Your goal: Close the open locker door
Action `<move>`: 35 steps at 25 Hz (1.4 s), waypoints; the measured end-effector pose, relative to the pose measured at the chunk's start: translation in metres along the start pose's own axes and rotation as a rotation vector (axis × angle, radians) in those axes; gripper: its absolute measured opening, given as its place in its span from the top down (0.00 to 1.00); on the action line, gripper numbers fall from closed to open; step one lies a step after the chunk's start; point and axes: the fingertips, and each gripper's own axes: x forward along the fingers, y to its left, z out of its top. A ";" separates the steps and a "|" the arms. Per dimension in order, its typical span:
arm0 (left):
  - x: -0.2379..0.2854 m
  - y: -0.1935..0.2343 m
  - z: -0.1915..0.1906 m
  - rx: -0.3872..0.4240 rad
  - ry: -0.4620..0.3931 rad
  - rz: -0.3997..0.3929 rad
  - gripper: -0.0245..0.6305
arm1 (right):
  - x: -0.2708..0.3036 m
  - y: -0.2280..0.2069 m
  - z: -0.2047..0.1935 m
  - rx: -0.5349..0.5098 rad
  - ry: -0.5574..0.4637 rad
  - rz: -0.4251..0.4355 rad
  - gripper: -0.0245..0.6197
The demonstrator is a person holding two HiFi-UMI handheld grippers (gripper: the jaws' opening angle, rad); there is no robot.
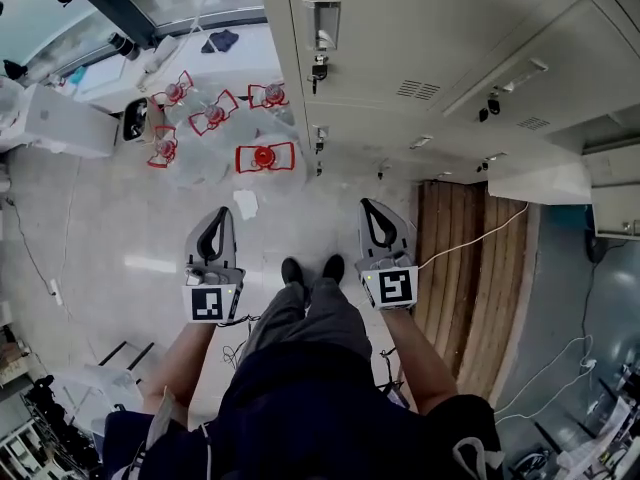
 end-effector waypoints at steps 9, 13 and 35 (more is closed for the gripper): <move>-0.022 0.006 0.050 -0.001 -0.004 0.045 0.96 | -0.038 -0.007 0.074 -0.019 -0.054 -0.043 0.97; -0.031 0.008 0.063 0.013 0.027 0.079 0.96 | -0.052 -0.010 0.094 -0.056 -0.051 -0.090 0.97; -0.067 0.019 0.076 0.032 0.026 0.109 0.96 | -0.098 -0.029 0.103 -0.024 0.033 -0.172 0.97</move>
